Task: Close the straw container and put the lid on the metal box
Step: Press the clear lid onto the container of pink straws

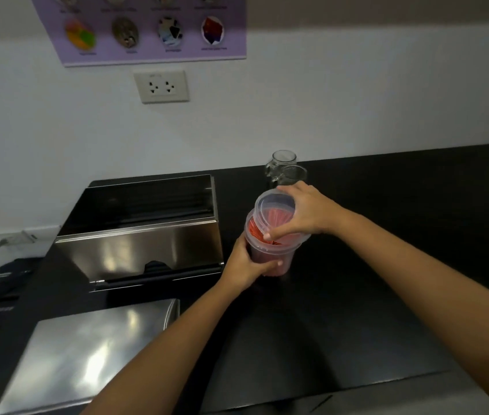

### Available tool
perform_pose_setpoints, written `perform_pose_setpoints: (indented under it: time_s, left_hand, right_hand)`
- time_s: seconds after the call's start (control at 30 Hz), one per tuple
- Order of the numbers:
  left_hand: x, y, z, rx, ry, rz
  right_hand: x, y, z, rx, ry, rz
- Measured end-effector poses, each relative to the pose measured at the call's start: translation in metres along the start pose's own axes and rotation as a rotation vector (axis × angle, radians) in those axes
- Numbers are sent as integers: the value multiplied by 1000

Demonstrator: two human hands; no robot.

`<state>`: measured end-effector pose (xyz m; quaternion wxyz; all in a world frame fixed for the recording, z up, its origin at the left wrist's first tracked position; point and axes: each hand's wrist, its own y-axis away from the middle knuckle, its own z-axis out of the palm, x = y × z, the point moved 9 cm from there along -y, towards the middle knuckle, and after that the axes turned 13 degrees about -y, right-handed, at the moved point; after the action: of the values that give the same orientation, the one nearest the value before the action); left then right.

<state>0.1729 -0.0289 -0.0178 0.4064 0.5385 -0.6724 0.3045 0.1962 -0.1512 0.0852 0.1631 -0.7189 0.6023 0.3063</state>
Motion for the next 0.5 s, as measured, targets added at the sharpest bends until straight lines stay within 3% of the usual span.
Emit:
perform_pose_setpoints:
  time_s: [0.5]
  left_hand:
    - [6, -18, 5, -10, 15, 55]
  right_hand:
    - [-4, -18, 11, -165, 94, -105]
